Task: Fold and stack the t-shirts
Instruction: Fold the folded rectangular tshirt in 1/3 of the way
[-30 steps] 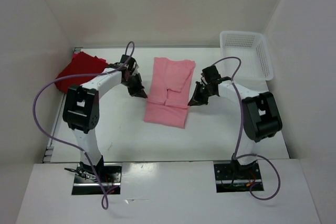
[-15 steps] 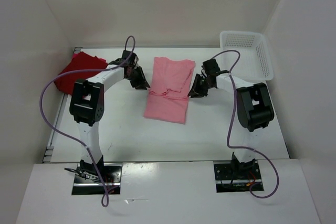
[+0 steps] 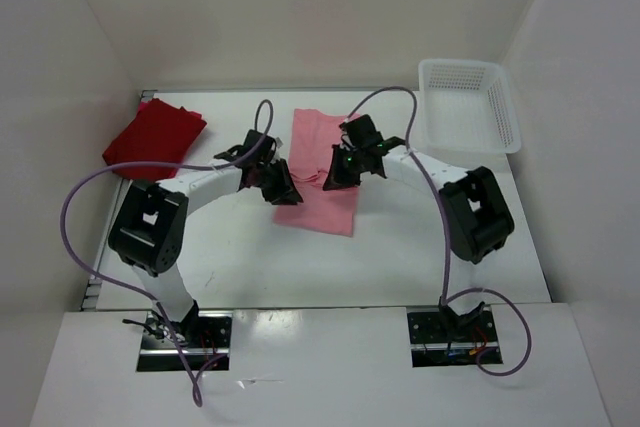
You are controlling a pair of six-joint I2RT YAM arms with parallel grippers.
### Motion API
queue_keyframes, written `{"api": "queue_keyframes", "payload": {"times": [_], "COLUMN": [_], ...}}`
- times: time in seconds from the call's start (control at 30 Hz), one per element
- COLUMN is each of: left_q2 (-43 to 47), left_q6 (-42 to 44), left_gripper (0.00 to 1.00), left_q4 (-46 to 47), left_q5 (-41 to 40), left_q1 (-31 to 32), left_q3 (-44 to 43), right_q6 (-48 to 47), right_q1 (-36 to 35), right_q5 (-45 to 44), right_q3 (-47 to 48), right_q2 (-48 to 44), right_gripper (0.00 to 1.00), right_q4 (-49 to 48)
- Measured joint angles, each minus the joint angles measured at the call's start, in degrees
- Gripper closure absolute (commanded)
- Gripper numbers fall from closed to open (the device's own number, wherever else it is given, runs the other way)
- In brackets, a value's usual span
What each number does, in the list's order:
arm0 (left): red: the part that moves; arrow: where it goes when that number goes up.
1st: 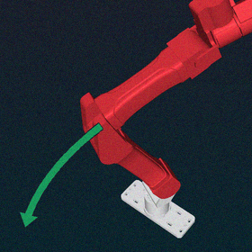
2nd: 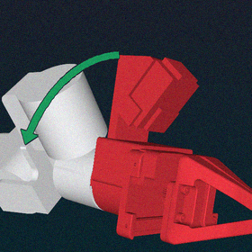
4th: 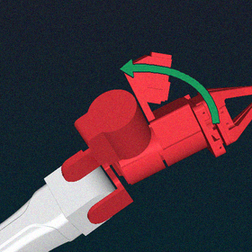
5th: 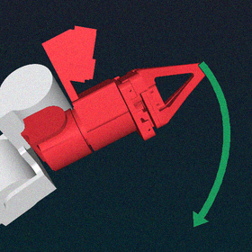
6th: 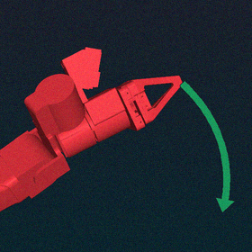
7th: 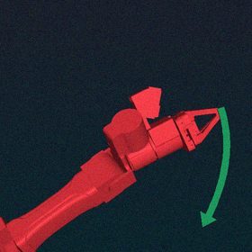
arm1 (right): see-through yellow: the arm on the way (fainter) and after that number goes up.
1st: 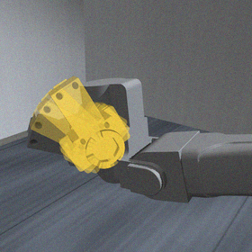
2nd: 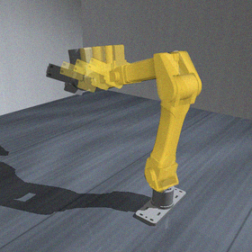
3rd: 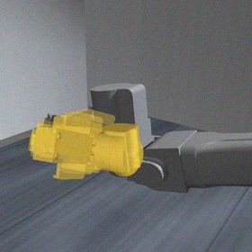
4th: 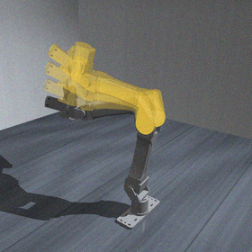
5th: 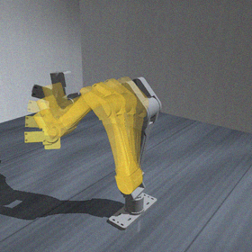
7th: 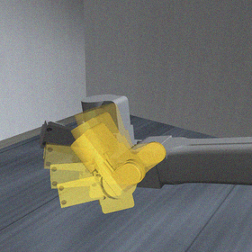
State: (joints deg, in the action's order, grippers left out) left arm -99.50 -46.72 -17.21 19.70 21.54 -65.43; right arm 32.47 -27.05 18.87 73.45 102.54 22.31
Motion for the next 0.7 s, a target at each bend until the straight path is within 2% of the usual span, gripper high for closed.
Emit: {"api": "queue_keyframes", "payload": {"times": [0.1,0.27,0.7], "left_q2": [-2.01,-3.39,-0.74], "left_q6": [-0.26,-0.15,-1.27], "left_gripper": [0.71,0.71,0.71], "left_q4": [0.46,1.09,5.57], "left_q5": [-0.17,-2.25,-2.08], "left_q1": [1.29,0.39,0.39], "left_q3": [2.6,5.2,11.41], "right_q6": [0.48,0.96,2.64], "right_q1": [-3.15,-3.45,-3.45], "right_q5": [-0.2,-2.16,-10.84], "right_q3": [1.6,4.48,8.37], "right_q2": [5.07,11.26,16.79], "right_gripper": [1.0,1.0,1.0], "right_q4": [-0.37,-1.16,-4.13]}}
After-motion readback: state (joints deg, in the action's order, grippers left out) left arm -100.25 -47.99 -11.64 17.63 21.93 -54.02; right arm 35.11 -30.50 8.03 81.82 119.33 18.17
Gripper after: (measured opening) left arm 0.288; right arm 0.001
